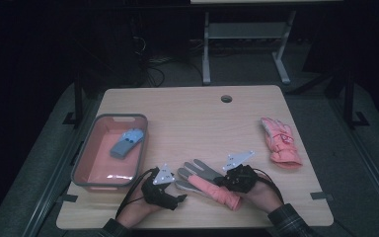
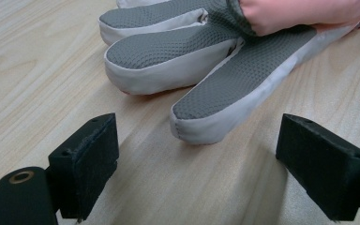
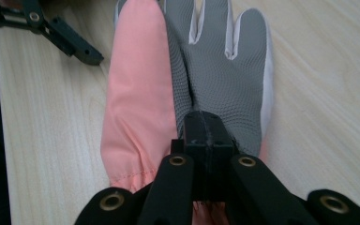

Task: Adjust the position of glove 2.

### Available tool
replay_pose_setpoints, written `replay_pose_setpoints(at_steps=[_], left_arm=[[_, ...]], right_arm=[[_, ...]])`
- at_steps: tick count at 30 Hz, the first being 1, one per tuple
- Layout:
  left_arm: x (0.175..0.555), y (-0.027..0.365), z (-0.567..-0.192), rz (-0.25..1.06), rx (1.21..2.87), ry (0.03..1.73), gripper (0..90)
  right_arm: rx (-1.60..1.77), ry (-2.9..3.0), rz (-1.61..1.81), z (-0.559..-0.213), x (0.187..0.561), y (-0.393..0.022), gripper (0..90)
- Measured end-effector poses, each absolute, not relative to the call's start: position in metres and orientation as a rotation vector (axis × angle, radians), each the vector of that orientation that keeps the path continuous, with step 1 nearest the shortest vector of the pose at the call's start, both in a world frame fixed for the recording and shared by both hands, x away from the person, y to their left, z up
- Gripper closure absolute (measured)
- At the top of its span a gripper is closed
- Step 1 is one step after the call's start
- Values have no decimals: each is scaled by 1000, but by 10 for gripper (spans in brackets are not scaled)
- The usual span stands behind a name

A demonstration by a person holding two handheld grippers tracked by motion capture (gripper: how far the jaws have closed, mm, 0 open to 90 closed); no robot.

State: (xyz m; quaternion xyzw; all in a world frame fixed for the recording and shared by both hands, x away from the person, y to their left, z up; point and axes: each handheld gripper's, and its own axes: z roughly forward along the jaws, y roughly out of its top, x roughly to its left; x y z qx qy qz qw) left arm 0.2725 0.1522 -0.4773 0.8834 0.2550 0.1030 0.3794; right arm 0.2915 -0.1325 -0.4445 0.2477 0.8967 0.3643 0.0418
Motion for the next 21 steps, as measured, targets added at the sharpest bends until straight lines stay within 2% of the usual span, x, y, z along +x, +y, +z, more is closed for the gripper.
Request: replay_pose_setpoints(at_steps=[4, 8, 21], left_arm=[[273, 152, -477, 263, 2256, 651, 126], [273, 152, -477, 265, 2260, 645, 126], [273, 152, -477, 263, 2264, 642, 126]], right_arm=[[776, 2720, 1153, -438, 293, -137, 877], [802, 2665, 1194, -428, 297, -147, 897], [1050, 2415, 1202, -406, 341, -213, 885]])
